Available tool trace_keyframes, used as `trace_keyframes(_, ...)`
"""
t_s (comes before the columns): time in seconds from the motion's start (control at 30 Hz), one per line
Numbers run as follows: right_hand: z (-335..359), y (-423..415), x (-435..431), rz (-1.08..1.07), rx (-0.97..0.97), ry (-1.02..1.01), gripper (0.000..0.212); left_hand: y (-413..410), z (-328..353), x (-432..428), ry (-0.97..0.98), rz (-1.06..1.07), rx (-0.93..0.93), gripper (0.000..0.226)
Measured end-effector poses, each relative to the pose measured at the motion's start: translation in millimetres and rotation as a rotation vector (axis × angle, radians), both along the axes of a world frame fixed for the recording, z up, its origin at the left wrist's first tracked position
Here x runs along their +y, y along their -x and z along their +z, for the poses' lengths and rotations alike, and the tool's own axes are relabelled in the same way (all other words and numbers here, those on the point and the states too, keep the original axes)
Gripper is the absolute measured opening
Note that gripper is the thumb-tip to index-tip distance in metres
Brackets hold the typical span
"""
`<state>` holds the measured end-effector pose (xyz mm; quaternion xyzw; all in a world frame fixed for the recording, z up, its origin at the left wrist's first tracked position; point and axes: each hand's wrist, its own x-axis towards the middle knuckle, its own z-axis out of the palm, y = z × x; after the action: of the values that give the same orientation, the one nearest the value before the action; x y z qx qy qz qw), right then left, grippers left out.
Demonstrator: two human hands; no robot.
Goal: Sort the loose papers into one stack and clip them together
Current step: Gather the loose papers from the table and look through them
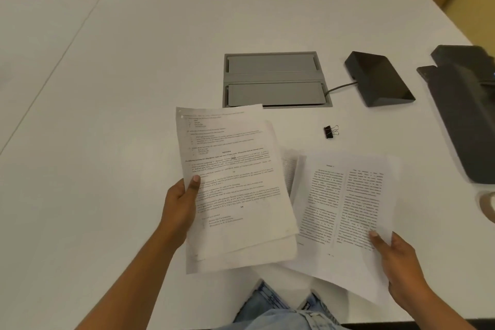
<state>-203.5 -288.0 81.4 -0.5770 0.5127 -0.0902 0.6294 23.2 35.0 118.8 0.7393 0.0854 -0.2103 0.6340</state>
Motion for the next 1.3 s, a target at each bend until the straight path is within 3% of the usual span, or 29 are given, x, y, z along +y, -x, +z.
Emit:
trace_keyframes(0.27, 21.9, -31.3, 13.1, 0.239, -0.081, -0.024, 0.022, 18.1, 28.8, -35.5, 0.139, -0.155, 0.079, 0.030)
trace_keyframes(0.33, 26.7, -38.0, 21.8, 0.278, -0.130, -0.060, 0.031, 22.3, 28.6, -45.0, 0.151, -0.150, 0.128, 0.029)
trace_keyframes(0.4, 28.0, -43.2, 30.2, 0.295, -0.189, -0.132, 0.055, 24.9, 24.0, -52.4, 0.128, -0.142, 0.158, 0.027)
trace_keyframes(0.43, 28.6, -45.6, 34.2, 0.299, -0.213, -0.162, 0.055, 25.8, 20.7, -55.7, 0.104, -0.136, 0.161, 0.027)
trace_keyframes(0.5, 29.3, -49.4, 40.5, 0.294, -0.233, -0.210, 0.035, 27.6, 16.6, -61.0, 0.052, -0.104, 0.148, 0.028)
trace_keyframes(0.7, 36.9, -54.2, 44.9, 0.315, -0.174, -0.192, 0.031, 30.0, 14.1, -64.4, 0.114, -0.082, 0.173, 0.043)
trace_keyframes(0.87, 37.2, -55.0, 36.1, 0.379, -0.063, -0.174, 0.052, 31.9, 13.2, -64.2, 0.228, -0.139, 0.302, 0.038)
trace_keyframes(1.0, 43.4, -61.3, 33.5, 0.394, -0.198, -0.120, 0.026, 35.0, 17.0, -68.4, 0.252, -0.170, 0.201, 0.035)
trace_keyframes(1.17, 54.9, -75.6, 27.7, 0.387, -0.286, 0.027, 0.026, 34.7, 31.8, -77.9, 0.236, -0.145, -0.063, 0.032)
trace_keyframes(1.3, 65.7, -86.4, 27.5, 0.404, -0.320, 0.130, 0.025, 29.2, 37.5, -83.3, 0.230, -0.103, -0.164, 0.029)
